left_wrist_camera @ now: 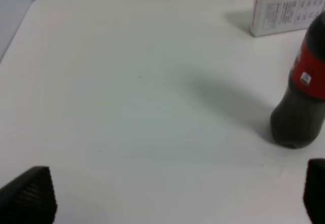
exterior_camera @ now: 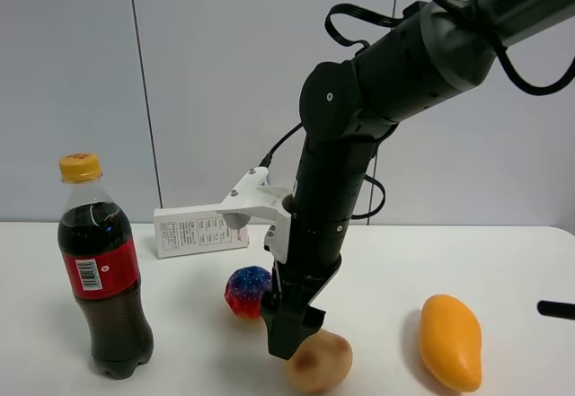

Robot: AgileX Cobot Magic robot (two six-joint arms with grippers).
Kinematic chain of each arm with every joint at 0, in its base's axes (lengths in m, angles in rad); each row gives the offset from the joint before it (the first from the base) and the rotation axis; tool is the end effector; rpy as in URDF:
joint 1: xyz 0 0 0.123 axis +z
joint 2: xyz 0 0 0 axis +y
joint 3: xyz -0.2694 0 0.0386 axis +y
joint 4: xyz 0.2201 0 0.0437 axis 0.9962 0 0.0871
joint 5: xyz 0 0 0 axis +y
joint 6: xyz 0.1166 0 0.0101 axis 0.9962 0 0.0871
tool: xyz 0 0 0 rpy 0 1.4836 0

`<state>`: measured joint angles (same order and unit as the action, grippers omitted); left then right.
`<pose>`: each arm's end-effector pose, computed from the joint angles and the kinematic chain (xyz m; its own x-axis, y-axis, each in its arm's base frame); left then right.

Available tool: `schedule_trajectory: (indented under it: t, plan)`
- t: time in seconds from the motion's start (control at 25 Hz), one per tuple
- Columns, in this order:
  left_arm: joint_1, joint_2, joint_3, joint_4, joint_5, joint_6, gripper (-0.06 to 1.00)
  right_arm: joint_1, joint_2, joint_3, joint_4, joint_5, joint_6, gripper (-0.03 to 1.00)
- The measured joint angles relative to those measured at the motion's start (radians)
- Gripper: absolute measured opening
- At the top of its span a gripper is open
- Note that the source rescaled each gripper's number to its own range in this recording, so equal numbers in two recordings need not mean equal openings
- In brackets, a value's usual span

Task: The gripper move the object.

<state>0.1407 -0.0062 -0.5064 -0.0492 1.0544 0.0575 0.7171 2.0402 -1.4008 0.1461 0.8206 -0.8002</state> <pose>0.0064 -0.0041 0.2546 -0.4375 -0.0285 -0.8988 -0.0876 0.9961 0.0111 0.2800 0.2607 0.1355 -0.1330 -0.9660 -0.2216 -0.9878 0.1475 -0.0504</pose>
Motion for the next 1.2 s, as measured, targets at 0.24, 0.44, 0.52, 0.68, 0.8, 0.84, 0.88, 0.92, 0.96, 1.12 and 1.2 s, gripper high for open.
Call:
schedule_trajectory:
  t: [0.24,0.44,0.52,0.68,0.8,0.84,0.88,0.92,0.96,1.12,1.2]
  plan:
    - [0.000,0.000,0.000,0.000,0.000,0.000,1.00,0.000,-0.005,0.000,0.000,0.007,0.001,0.87]
    - [0.000,0.000,0.000,0.000,0.000,0.000,1.00,0.000,-0.064,0.000,0.000,-0.006,0.001,0.87]
    - [0.000,0.000,0.000,0.000,0.000,0.000,1.00,0.000,-0.110,0.000,0.003,-0.015,0.007,0.87]
    - [0.000,0.000,0.000,0.000,0.000,0.000,1.00,0.000,-0.229,0.000,0.003,-0.035,0.064,0.87]
    - [0.000,0.000,0.000,0.000,0.000,0.000,1.00,0.000,-0.331,0.000,-0.020,-0.074,0.173,0.87]
    - [0.000,0.000,0.000,0.000,0.000,0.000,1.00,0.000,-0.365,0.000,-0.036,-0.088,0.230,0.87]
    - [0.000,0.000,0.000,0.000,0.000,0.000,1.00,0.000,-0.392,0.000,-0.055,-0.103,0.292,0.87]
    - [0.000,0.000,0.000,0.000,0.000,0.000,1.00,0.000,-0.422,0.000,-0.078,-0.110,0.353,0.87]
    - [0.000,0.000,0.000,0.000,0.000,0.000,1.00,0.000,-0.449,0.000,-0.111,-0.114,0.404,0.87]
    - [0.000,0.000,0.000,0.000,0.000,0.000,1.00,-0.028,-0.521,0.000,-0.254,-0.114,0.616,0.87]
    - [0.000,0.000,0.000,0.000,0.000,0.000,1.00,-0.066,-0.538,0.000,-0.309,-0.106,0.684,0.87]
